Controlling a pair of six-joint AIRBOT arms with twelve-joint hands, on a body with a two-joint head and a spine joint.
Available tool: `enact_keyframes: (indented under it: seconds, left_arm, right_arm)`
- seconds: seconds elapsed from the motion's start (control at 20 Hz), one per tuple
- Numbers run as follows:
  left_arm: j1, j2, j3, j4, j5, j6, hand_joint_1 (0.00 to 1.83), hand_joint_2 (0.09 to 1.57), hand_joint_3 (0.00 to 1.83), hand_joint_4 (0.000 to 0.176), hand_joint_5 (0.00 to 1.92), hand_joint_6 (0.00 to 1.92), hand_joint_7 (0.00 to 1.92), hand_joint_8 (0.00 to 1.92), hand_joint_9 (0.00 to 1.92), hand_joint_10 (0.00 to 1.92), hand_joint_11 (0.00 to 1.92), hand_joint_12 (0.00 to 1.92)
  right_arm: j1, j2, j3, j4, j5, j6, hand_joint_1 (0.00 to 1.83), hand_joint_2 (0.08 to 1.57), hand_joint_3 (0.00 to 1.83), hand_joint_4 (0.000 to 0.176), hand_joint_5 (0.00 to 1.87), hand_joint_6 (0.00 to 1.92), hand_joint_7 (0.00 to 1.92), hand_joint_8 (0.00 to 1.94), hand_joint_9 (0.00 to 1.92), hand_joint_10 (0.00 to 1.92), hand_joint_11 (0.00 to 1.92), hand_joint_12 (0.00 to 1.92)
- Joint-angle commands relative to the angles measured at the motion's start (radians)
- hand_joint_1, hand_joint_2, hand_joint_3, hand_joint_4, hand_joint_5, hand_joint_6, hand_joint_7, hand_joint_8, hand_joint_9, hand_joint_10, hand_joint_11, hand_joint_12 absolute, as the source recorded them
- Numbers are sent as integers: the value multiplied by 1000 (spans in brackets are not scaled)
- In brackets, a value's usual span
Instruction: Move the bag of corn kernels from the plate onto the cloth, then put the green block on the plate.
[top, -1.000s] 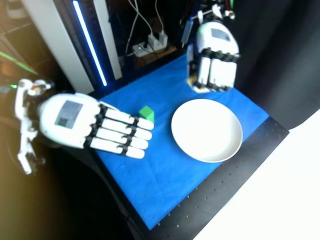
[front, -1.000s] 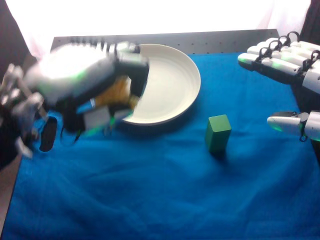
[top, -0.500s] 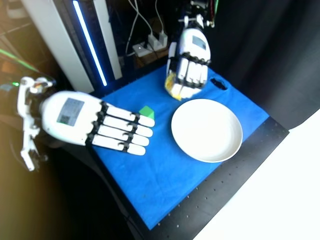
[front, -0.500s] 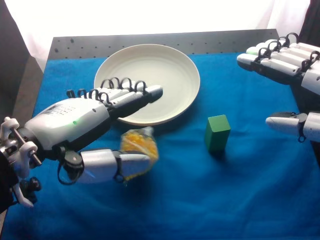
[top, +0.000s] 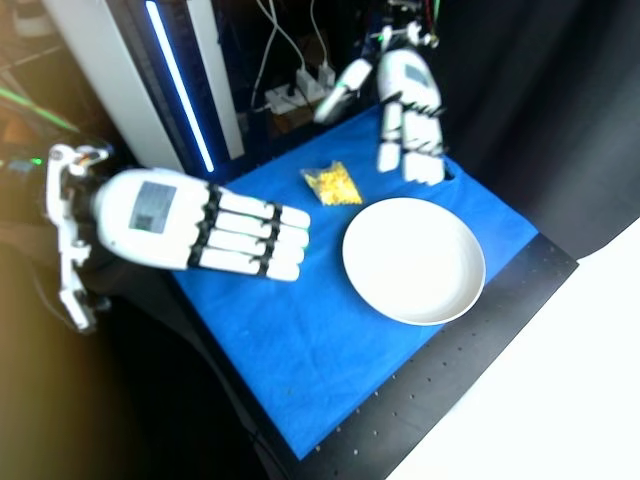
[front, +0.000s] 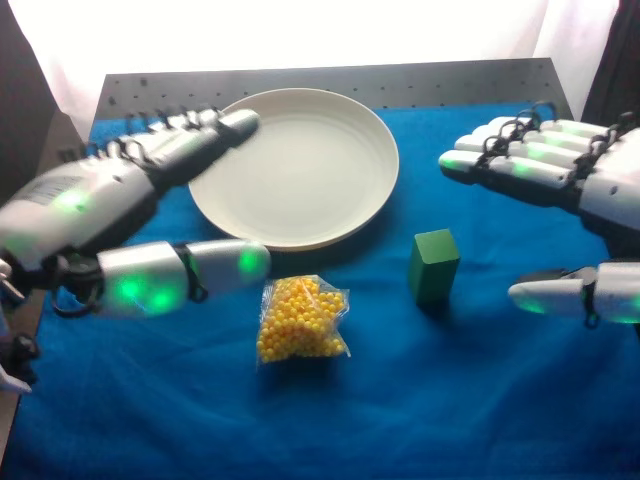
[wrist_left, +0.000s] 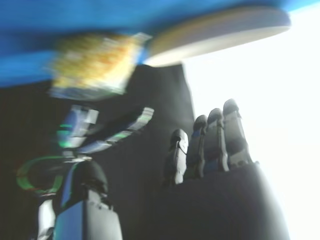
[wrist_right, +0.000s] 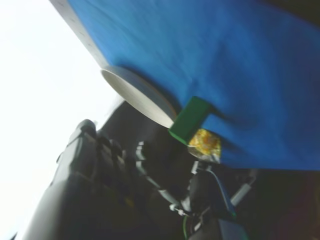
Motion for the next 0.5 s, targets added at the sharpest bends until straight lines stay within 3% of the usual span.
enact_keyframes:
  seconds: [0.0,0.05,0.1,0.15,0.2,0.25,0.4,0.45]
  left_arm:
    - [-2,3,-1,6,-145,1,190,1078,13,163,0,0,0,0,0,0,0,0]
    - [7,6,-1,-11,-160,4,225,1121,20,148,0,0,0,0,0,0,0,0]
    - [9,7,-1,-16,-163,4,225,1121,20,148,0,0,0,0,0,0,0,0]
    - [15,8,-2,-24,-171,4,227,1125,19,170,0,0,0,0,0,0,0,0]
    - [23,10,-4,-34,-182,4,227,1125,17,175,0,0,0,0,0,0,0,0]
    - [28,11,-4,-39,-189,4,235,1144,24,176,0,0,0,0,0,0,0,0]
    - [41,16,-8,-50,-203,4,229,1146,14,176,0,0,0,0,0,0,0,0]
    - [43,15,-8,-53,-206,4,242,1143,10,176,0,0,0,0,0,0,0,0]
  right_arm:
    - [20,-8,3,14,119,9,639,1177,0,13,0,0,0,0,0,0,7,219]
    - [26,-29,15,13,114,13,647,1164,0,0,0,0,0,0,29,10,0,687]
    - [30,-36,20,10,112,18,647,1164,0,0,0,0,0,0,29,10,0,687]
    - [39,-50,30,3,105,27,707,1154,0,0,0,0,0,0,33,11,0,718]
    - [49,-66,40,-5,93,34,736,1146,0,0,0,0,0,0,44,16,0,719]
    - [60,-76,44,-10,79,34,762,1142,0,0,0,0,5,0,54,17,0,679]
    - [96,-122,73,-32,19,34,682,1153,1,0,0,0,10,1,82,25,0,826]
    - [100,-132,79,-34,8,34,615,1167,3,0,0,0,13,1,96,33,0,985]
